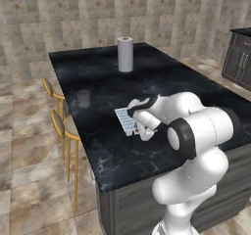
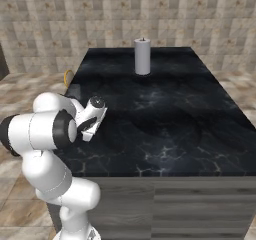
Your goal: Open the freezer door, pick up the ice cube tray from the freezer, and place it on the dining counter.
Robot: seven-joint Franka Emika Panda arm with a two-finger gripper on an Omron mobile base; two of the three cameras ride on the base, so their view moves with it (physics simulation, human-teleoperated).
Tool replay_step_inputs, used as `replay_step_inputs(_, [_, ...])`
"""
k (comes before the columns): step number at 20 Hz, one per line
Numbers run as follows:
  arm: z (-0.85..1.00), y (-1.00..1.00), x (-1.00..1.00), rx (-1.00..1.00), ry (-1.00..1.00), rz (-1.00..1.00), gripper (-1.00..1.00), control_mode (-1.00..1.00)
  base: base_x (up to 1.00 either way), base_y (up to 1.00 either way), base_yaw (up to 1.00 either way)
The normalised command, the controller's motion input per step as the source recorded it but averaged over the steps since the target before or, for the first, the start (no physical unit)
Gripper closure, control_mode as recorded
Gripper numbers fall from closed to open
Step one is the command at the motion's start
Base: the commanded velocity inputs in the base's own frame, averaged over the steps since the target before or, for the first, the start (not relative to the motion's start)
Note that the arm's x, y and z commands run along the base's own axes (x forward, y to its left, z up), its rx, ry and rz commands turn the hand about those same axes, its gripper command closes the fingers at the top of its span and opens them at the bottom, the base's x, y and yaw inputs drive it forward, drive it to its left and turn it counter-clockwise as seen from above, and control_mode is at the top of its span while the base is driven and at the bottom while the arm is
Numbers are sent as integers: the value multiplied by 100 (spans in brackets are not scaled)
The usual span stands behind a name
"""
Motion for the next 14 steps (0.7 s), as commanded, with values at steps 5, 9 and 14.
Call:
replay_step_inputs(5, [0, 0, 0, 0, 0, 0, -100, -100, 0, 0, 0])
replay_step_inputs(9, [0, 0, 0, 0, 0, 0, -100, -100, 0, 0, 0])
replay_step_inputs(14, [0, 0, 0, 0, 0, 0, -100, -100, 0, 0, 0])
